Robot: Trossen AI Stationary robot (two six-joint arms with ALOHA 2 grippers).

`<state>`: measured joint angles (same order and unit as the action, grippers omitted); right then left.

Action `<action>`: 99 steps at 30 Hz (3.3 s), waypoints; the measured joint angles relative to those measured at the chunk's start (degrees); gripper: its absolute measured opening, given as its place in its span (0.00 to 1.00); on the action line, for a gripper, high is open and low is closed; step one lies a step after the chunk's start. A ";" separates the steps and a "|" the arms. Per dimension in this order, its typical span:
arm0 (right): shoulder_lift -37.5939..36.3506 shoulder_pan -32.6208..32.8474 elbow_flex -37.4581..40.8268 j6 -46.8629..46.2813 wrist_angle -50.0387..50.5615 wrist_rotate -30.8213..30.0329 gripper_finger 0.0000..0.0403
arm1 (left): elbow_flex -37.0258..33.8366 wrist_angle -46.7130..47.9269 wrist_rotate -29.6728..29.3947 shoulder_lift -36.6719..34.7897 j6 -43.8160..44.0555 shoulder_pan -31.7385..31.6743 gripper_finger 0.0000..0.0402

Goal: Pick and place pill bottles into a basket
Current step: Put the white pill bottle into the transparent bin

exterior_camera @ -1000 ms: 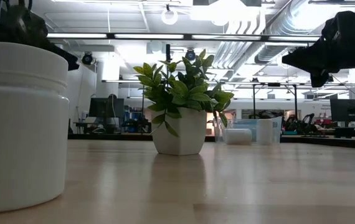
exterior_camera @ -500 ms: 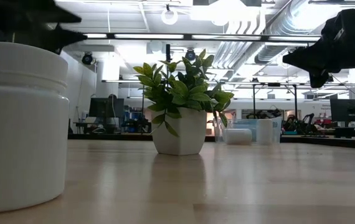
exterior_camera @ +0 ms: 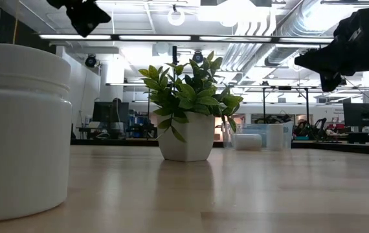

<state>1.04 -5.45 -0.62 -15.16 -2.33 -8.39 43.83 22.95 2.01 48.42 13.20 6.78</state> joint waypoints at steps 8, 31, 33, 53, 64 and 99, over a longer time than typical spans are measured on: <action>0.02 0.00 0.02 0.15 0.35 0.53 0.00 | 8.78 5.95 8.91 11.41 -1.49 0.01 0.60; 0.11 0.00 0.02 1.70 0.68 1.80 0.00 | 22.06 -7.35 22.08 33.60 8.60 4.27 0.60; 0.11 0.00 0.02 1.69 0.66 1.81 0.01 | 22.05 -7.34 22.40 34.27 7.98 4.70 0.60; 0.47 -0.02 0.03 3.23 0.66 1.95 0.01 | 21.98 -4.89 9.12 47.06 6.30 23.98 0.95; 0.50 -0.02 0.04 3.25 0.81 2.83 0.01 | 22.02 -5.02 4.01 53.04 6.52 25.16 0.92; 0.50 -0.02 0.04 3.65 0.82 2.82 0.00 | 21.98 -11.22 1.06 58.69 4.14 25.89 0.91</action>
<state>1.54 -5.48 -0.58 -11.51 -1.51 -5.57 65.80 11.73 3.07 107.11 17.35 32.67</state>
